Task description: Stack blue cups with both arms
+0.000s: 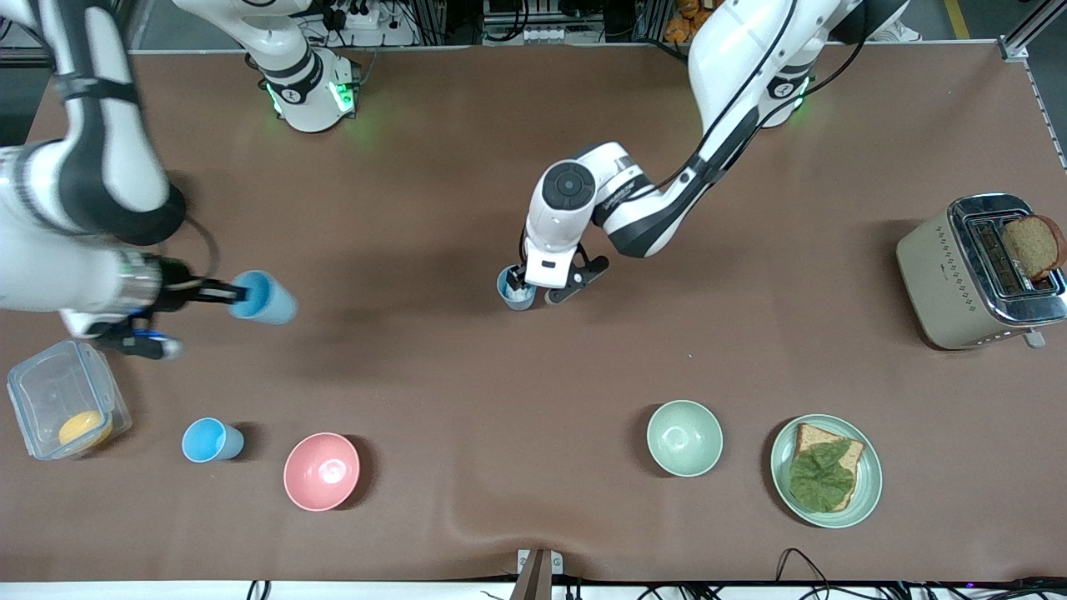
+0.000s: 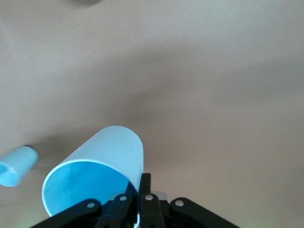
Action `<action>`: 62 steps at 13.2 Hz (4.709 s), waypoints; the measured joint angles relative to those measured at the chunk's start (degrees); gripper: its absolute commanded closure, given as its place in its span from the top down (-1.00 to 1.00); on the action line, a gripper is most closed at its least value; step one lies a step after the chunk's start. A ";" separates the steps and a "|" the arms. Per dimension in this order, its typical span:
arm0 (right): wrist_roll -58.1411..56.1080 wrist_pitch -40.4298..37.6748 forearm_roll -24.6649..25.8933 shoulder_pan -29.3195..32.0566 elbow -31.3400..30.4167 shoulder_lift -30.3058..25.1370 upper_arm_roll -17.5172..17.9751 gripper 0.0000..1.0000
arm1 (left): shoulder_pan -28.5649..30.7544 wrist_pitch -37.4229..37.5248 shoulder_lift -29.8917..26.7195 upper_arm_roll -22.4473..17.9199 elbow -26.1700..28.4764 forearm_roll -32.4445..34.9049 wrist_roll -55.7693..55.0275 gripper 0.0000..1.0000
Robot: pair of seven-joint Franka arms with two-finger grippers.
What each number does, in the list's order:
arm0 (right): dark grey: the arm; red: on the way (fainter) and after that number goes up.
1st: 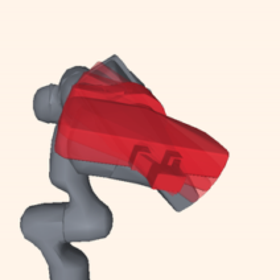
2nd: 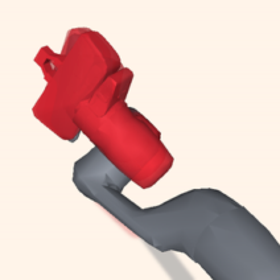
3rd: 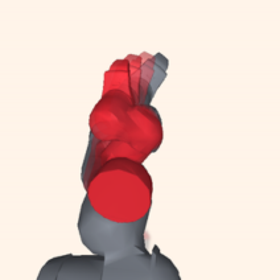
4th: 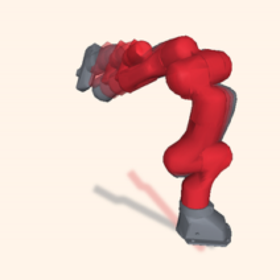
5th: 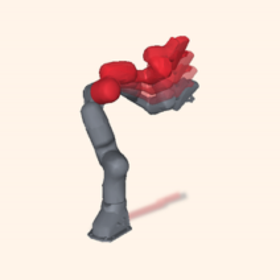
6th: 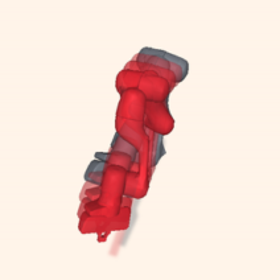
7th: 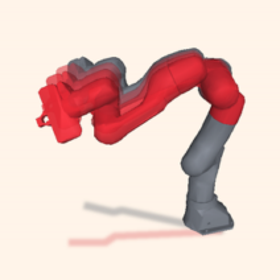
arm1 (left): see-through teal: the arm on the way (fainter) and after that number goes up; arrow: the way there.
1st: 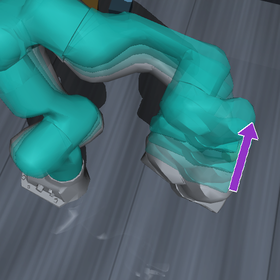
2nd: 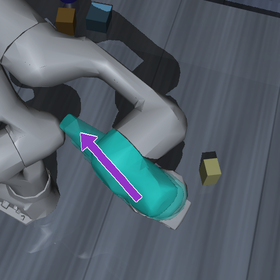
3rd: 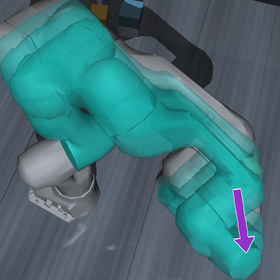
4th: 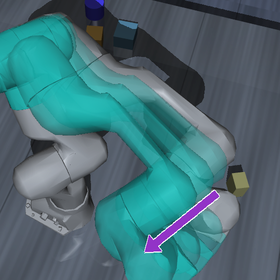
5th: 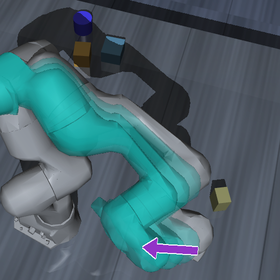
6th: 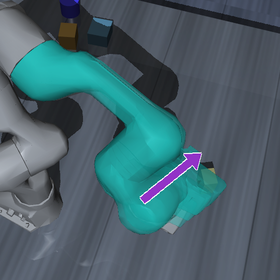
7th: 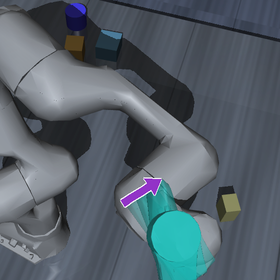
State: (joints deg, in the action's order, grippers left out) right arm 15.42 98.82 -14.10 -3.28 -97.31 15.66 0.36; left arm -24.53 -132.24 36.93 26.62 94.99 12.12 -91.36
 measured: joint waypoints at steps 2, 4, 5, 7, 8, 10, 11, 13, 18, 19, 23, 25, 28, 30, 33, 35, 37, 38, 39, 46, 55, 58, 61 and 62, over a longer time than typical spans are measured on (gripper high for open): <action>6.62 1.90 -3.06 -4.14 -0.42 0.02 0.01 -1.00 | 0.52 7.08 -5.87 0.03 -0.74 0.00 -0.38 1.00; 15.30 6.27 -4.12 -8.46 -1.28 0.26 0.00 -1.00 | 1.05 11.96 -11.68 -0.13 -0.72 0.00 -0.88 1.00; 21.08 9.32 -4.19 -11.61 -1.60 0.75 0.01 -1.00 | 2.13 13.32 -14.00 -0.20 -0.66 0.00 -0.63 1.00; 30.50 14.29 -4.21 -17.83 -1.69 2.34 0.04 -1.00 | 6.32 15.29 -17.32 -0.33 -0.50 0.01 4.19 1.00; 34.13 16.27 -4.21 -20.33 -1.70 3.10 0.04 -1.00 | 8.96 16.33 -18.47 -0.42 -0.48 0.01 8.03 1.00; 40.27 19.45 -4.22 -24.35 -1.71 4.45 0.01 -1.00 | 14.89 19.32 -20.29 -0.56 -0.43 0.01 18.11 1.00; 43.06 21.00 -4.22 -26.01 -1.72 5.17 0.01 -1.00 | 17.76 20.52 -20.94 -0.58 -0.42 0.01 23.41 1.00; 47.74 24.11 -4.23 -28.94 -1.73 6.92 -0.02 -1.00 | 22.59 22.76 -22.05 -0.59 -0.40 0.01 33.04 1.00; 55.51 25.89 -4.25 -33.37 -1.72 9.35 -0.07 -1.00 | 29.31 25.18 -25.14 -0.55 -0.36 -0.05 52.67 1.00; 56.83 25.89 -4.25 -33.84 -1.71 9.34 -0.07 -1.00 | 30.43 25.76 -25.69 -0.55 -0.35 -0.05 55.38 1.00; 60.44 25.76 -4.25 -34.75 -1.73 10.25 -0.06 -1.00 | 34.61 27.16 -26.91 -0.58 -0.37 -2.01 62.78 1.00; 61.05 26.24 -4.26 -35.11 -1.65 10.98 -0.09 -1.00 | 35.88 27.19 -27.19 -0.59 -0.49 -2.44 64.85 1.00; 62.27 26.23 -4.26 -35.28 -1.60 10.98 -0.09 -1.00 | 37.02 28.44 -27.86 -0.60 -1.21 -2.53 65.45 1.00; 62.79 26.15 -4.26 -35.40 -1.58 10.98 -0.09 -1.00 | 37.33 29.40 -28.04 -0.60 -2.04 -2.53 65.45 1.00; 62.87 25.71 -4.26 -35.55 -1.58 11.04 -0.09 -1.00 | 37.53 33.05 -28.16 -0.60 -3.36 -2.63 65.45 1.00; 62.90 25.53 -4.27 -35.62 -1.58 11.11 -0.08 -1.00 | 37.60 34.79 -28.34 -0.60 -5.00 -3.07 65.45 1.00; 63.03 25.09 -4.28 -35.63 -1.57 11.11 -0.08 -1.00 | 37.82 35.97 -28.81 -0.57 -6.14 -3.10 66.00 1.00; 63.33 24.88 -4.29 -35.68 -1.57 11.10 -0.08 -1.00 | 38.17 36.07 -29.00 -0.56 -6.61 -3.14 67.47 1.00; 63.91 24.70 -4.29 -35.85 -1.58 11.11 -0.07 -1.00 | 38.58 36.11 -29.14 -0.64 -7.08 -3.31 69.10 1.00; 65.43 24.43 -4.29 -37.17 -1.57 11.11 -0.19 -1.00 | 26.21 36.53 -30.84 -20.89 -7.76 -8.19 80.19 1.00; 68.07 23.08 -2.36 -37.15 0.60 10.62 -1.35 1.00 | 25.18 38.30 -37.60 -21.76 -2.56 -10.02 80.27 1.00; 58.61 10.00 3.34 -33.31 4.16 8.25 -3.21 1.00 | 23.88 38.22 -37.33 -21.65 -1.70 -10.07 80.16 1.00; 38.94 1.74 4.54 -22.32 5.48 6.17 -3.85 1.00 | 23.03 38.01 -36.79 -21.43 -1.61 -10.07 80.09 1.00; 32.26 0.40 5.46 -18.87 5.55 5.42 -3.91 1.00 | 23.10 38.01 -36.81 -21.46 -1.65 -10.07 80.09 1.00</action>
State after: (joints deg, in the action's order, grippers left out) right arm 47.68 99.23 -8.64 -22.15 -91.75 21.08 -3.55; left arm -1.42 -94.23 0.12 5.16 93.34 2.05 -11.27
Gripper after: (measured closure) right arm 0.000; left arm 0.000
